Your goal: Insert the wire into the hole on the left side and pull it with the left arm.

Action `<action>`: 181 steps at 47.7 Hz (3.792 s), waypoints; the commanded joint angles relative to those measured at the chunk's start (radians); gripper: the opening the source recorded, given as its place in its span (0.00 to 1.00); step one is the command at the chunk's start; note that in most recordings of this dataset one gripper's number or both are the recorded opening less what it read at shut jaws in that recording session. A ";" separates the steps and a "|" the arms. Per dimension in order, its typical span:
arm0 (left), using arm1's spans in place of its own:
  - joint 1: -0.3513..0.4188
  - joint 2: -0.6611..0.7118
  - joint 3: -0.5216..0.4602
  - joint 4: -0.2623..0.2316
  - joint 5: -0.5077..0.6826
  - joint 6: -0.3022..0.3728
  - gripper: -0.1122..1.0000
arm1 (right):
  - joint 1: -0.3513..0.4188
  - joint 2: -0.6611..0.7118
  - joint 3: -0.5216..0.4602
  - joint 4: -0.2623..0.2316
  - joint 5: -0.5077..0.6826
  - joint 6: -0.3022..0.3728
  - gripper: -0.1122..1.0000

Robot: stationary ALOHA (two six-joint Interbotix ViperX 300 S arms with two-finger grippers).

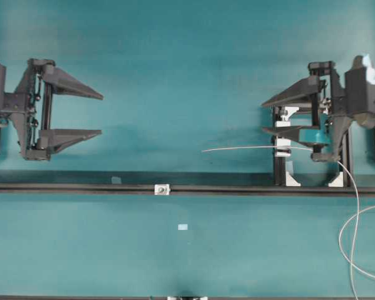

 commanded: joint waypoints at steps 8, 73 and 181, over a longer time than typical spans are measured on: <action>0.005 0.081 -0.028 -0.002 -0.041 0.002 0.60 | 0.000 0.086 -0.046 0.000 -0.012 0.018 0.70; 0.003 0.387 -0.126 0.000 -0.127 -0.002 0.60 | 0.071 0.431 -0.184 -0.003 0.000 0.072 0.70; 0.005 0.282 -0.144 -0.002 -0.063 -0.006 0.59 | 0.063 0.284 -0.256 -0.009 0.268 0.063 0.15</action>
